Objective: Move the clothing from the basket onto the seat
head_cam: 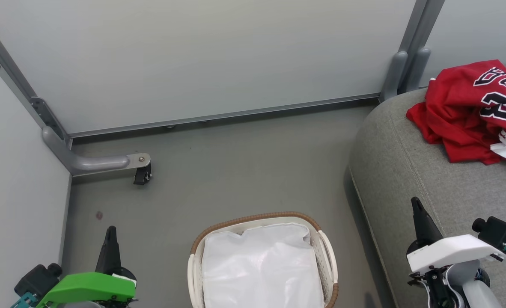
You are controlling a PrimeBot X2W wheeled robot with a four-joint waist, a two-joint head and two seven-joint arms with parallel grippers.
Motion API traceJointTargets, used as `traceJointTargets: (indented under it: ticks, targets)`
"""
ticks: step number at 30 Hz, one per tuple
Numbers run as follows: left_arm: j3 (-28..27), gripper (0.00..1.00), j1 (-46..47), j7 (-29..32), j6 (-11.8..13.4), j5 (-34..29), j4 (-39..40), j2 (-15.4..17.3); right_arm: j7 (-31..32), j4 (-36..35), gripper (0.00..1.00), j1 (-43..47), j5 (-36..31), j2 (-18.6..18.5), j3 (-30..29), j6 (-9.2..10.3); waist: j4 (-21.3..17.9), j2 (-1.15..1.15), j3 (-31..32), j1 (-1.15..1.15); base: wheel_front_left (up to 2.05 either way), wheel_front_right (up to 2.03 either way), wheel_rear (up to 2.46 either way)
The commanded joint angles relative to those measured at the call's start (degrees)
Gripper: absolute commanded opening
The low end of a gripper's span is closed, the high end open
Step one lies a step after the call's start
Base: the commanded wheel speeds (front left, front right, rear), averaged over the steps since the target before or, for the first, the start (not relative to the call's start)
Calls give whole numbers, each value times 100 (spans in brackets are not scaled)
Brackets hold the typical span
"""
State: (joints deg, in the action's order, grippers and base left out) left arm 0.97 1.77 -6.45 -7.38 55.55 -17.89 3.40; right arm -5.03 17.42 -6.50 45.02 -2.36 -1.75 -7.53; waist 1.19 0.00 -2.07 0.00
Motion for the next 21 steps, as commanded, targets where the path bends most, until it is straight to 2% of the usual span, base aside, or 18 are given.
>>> traceJointTargets:
  ticks: [1,21]
  targets:
    - [-41,0,159,48,-7,192,94,62,42,-96,0,-29,224,-36,-41,3,-2,0,3,0,0,0,0]
    - [-206,0,258,392,-10,1320,198,76,393,-180,0,-9,1618,-47,-180,3,-30,0,47,0,0,0,0]
